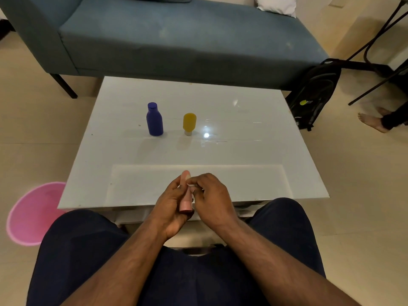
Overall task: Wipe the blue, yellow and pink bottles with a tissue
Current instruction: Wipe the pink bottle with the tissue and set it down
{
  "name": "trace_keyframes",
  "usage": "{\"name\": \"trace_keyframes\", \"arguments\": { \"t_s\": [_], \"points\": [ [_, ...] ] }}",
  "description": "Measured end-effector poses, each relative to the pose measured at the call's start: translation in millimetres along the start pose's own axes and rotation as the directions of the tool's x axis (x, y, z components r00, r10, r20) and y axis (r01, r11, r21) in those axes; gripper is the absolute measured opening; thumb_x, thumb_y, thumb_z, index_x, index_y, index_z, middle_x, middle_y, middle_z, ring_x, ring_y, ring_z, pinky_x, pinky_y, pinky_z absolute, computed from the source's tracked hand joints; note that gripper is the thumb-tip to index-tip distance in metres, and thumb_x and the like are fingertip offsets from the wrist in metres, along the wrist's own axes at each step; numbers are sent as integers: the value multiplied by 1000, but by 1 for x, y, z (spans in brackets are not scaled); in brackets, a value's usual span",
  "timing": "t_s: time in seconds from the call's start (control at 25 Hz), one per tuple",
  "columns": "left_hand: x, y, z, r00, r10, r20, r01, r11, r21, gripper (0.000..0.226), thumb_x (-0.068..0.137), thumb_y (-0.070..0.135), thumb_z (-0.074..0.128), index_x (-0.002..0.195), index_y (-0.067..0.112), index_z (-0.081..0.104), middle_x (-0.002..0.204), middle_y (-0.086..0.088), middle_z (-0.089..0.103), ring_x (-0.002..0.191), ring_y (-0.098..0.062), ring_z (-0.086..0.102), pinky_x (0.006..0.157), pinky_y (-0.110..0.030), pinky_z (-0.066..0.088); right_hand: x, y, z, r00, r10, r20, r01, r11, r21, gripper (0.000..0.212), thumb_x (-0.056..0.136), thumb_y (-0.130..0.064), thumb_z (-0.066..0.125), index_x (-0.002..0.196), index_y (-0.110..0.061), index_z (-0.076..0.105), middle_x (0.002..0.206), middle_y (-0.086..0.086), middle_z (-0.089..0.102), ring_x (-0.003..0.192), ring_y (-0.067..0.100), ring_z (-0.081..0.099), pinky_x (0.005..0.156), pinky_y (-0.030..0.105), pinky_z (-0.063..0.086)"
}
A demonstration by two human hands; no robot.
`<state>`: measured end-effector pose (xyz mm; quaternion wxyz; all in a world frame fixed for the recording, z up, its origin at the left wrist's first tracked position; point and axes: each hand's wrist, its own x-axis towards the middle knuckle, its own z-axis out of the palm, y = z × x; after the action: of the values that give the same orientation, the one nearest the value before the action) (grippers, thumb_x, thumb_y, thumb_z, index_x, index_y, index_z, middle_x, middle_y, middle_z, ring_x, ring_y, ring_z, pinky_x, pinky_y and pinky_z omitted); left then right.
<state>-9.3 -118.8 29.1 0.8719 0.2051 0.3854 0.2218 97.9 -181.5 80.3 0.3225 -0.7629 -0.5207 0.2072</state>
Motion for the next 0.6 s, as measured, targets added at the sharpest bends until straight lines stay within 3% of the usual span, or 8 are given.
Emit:
{"name": "trace_keyframes", "arguments": {
  "t_s": [0.2,0.28,0.4,0.6],
  "points": [
    [4,3,-4,999,-28,-37,26,998,-49,38,101,22,52,136,28,63,132,-14,62,103,-26,56,68,-34,52,18,3,-5,994,61,-86,-60,998,8,22,92,-7,53,107,-16,67,106,-2,64,95,7,57,88,22,48],
    [3,5,-4,998,-3,-60,-2,996,-86,38,102,19,52,139,26,60,132,-13,63,105,-27,60,72,-36,51,9,-1,-1,999,12,-46,-12,1000,-4,19,92,-9,53,105,-15,67,103,-2,63,93,8,57,85,20,48],
    [4,11,-5,991,37,-127,-51,993,-110,42,103,16,50,143,25,55,128,-7,65,93,-23,66,73,-38,49,-14,-4,6,993,-92,79,94,995,-31,20,90,-7,56,103,-15,68,98,-2,62,88,8,57,80,20,49],
    [0,7,0,991,29,-133,-37,998,-56,44,100,16,58,141,30,55,132,-12,62,98,-24,64,61,-33,55,9,5,3,995,23,-92,-24,1000,-13,15,92,-10,56,101,-16,67,98,-2,62,89,6,56,81,21,48]
  ]
}}
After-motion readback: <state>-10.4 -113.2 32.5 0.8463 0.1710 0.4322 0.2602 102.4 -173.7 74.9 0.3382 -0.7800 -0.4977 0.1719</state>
